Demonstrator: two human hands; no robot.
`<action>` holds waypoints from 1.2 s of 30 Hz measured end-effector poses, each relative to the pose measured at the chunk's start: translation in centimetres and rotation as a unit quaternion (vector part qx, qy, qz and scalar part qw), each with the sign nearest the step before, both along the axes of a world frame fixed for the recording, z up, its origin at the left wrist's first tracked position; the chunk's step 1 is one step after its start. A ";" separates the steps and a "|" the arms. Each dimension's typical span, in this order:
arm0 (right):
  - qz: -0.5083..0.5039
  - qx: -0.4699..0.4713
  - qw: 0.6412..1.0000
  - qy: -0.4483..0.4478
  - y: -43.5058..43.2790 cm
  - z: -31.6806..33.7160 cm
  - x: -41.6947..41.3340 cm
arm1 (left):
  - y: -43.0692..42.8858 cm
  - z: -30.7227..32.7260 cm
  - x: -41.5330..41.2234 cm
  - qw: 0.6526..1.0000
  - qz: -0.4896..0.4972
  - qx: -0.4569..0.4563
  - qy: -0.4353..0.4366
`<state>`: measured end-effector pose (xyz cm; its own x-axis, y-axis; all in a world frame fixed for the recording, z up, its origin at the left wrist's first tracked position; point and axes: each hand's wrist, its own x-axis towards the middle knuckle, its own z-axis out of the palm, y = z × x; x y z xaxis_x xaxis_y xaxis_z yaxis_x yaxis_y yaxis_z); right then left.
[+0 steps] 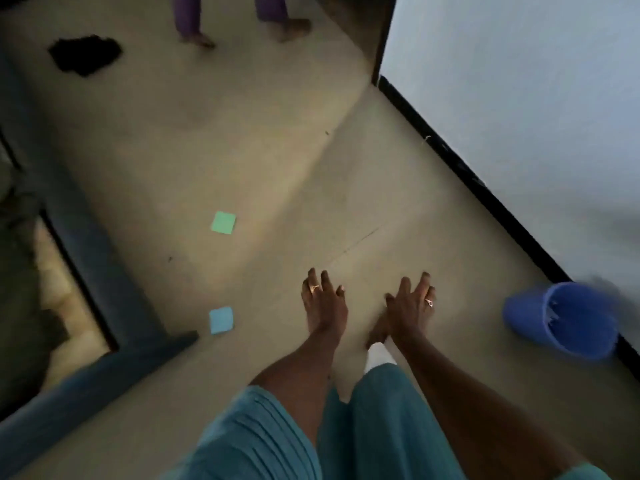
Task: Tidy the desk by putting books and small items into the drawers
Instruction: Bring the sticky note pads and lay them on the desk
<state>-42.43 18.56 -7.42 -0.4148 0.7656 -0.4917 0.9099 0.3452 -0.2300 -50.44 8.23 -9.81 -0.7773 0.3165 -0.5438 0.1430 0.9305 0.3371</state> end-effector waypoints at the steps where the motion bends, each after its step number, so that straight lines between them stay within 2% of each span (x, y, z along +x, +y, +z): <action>1: 0.031 -0.004 0.999 0.000 -1.8 -0.4 -1.7 | -2.3 -0.7 -1.0 0.999 0.034 -0.010 -0.001; 6: 0.187 0.001 0.982 0.006 -8.0 -2.7 -9.3 | -10.9 -3.7 -5.5 0.986 0.164 -0.035 -0.012; 10: 0.305 0.009 0.952 -0.026 -10.8 -5.0 -15.3 | -16.4 -6.0 -8.0 0.948 0.313 -0.030 -0.041; 15: 0.434 -0.031 0.899 -0.055 -13.3 -8.1 -23.3 | -21.3 -8.6 -9.5 0.873 0.478 -0.031 -0.091; 18: 0.528 -0.018 0.846 -0.079 -14.4 -11.1 -28.8 | -22.8 -11.1 -10.8 0.821 0.557 -0.049 -0.116; 22: 0.618 -0.025 0.778 -0.108 -15.4 -14.4 -35.8 | -23.1 -15.1 -12.5 0.769 0.617 -0.074 -0.151; 24: 0.638 -0.024 0.761 -0.116 -15.8 -16.6 -39.0 | -23.1 -17.5 -13.4 0.737 0.652 -0.066 -0.165; 28: 0.632 -0.038 0.763 -0.134 -17.1 -22.9 -43.7 | -23.8 -23.4 -14.4 0.667 0.719 -0.061 -0.187; 30: 0.612 -0.058 0.776 -0.139 -18.1 -26.8 -45.7 | -24.7 -27.2 -14.9 0.630 0.748 -0.060 -0.199; 36: 0.576 -0.085 0.798 -0.152 -21.0 -42.8 -52.3 | -28.9 -42.3 -18.4 0.532 0.820 -0.035 -0.206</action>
<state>-94.71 -2.47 -50.21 -0.6367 -0.1270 -0.7606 0.0334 0.9809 -0.1918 -68.88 -20.64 -52.15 0.2135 -0.6363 -0.7413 -0.9540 -0.2992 -0.0179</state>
